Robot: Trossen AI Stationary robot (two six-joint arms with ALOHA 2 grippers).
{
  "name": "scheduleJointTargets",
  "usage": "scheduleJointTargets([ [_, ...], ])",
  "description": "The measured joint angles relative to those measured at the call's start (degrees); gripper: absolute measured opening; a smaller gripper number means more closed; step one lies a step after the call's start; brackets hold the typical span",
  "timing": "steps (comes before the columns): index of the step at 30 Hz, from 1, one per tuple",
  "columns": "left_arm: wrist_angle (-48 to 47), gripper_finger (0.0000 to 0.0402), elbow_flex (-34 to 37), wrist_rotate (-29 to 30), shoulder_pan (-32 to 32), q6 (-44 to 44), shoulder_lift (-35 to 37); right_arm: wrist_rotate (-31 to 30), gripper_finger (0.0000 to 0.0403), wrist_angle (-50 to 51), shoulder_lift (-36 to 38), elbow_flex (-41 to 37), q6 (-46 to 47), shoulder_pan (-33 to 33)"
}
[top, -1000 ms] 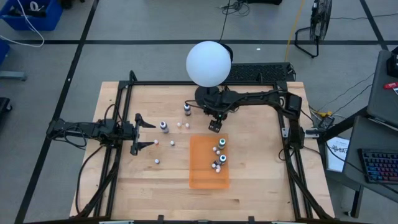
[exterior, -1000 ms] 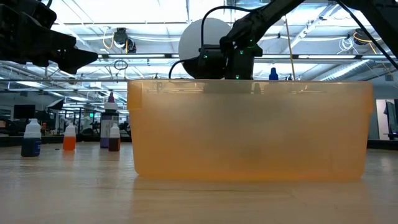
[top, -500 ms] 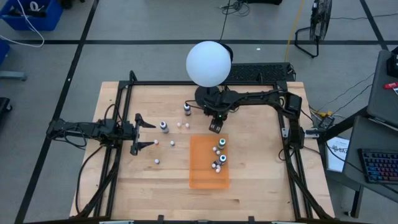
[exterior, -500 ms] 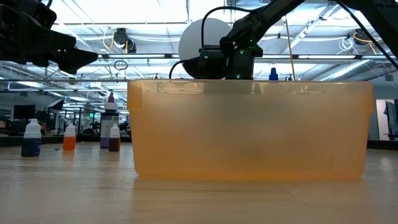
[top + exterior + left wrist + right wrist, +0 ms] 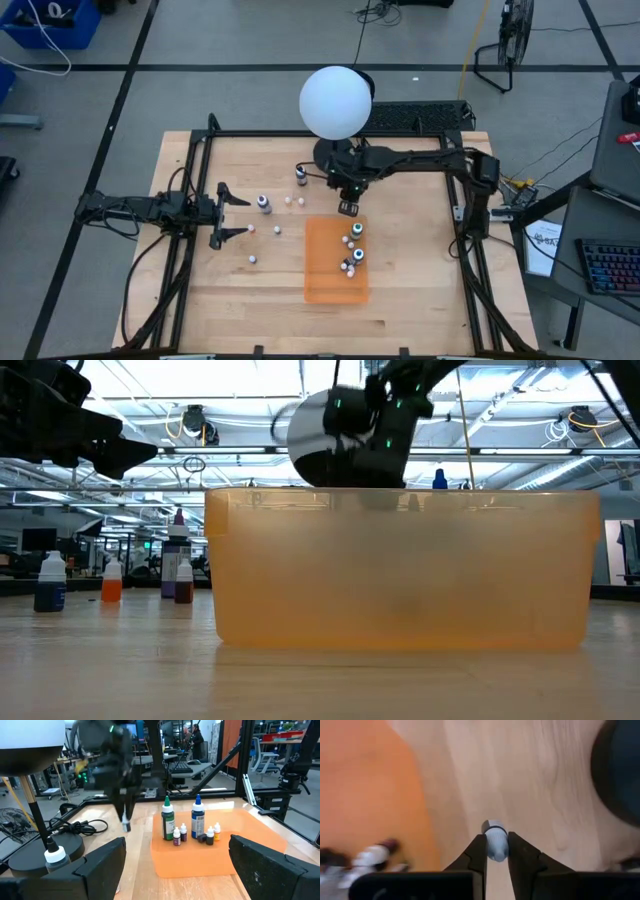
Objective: Pick & Place food coloring
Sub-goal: Put the small black food coloring bottle into the orange bin
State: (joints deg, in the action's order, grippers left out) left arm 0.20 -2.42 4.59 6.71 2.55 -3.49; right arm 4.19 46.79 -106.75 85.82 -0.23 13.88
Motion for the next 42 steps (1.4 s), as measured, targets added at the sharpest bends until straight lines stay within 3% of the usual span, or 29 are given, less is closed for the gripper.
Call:
scheduleJointTargets([
  [9, -0.01, 0.0351, 0.0, 0.0, -0.01, 0.0, 0.01, -0.13, 0.0037, -6.33, 9.84, 0.0, 2.43, -11.06],
  [15, -0.01, 0.0351, 0.0, 0.01, 0.01, 0.0, 0.02, -4.37, 0.0037, -9.04, 11.76, 0.0, 5.93, -19.67],
  [29, -0.09, 0.0351, 0.0, -0.01, 0.01, 0.0, 0.02, -3.38, 0.0037, -9.1, -1.0, 0.02, 12.03, -31.54],
  [42, -0.01, 0.0351, 0.02, -0.01, -0.01, 0.0, 0.01, -2.4, 0.0037, -9.7, -5.8, 0.0, 16.52, -37.01],
])
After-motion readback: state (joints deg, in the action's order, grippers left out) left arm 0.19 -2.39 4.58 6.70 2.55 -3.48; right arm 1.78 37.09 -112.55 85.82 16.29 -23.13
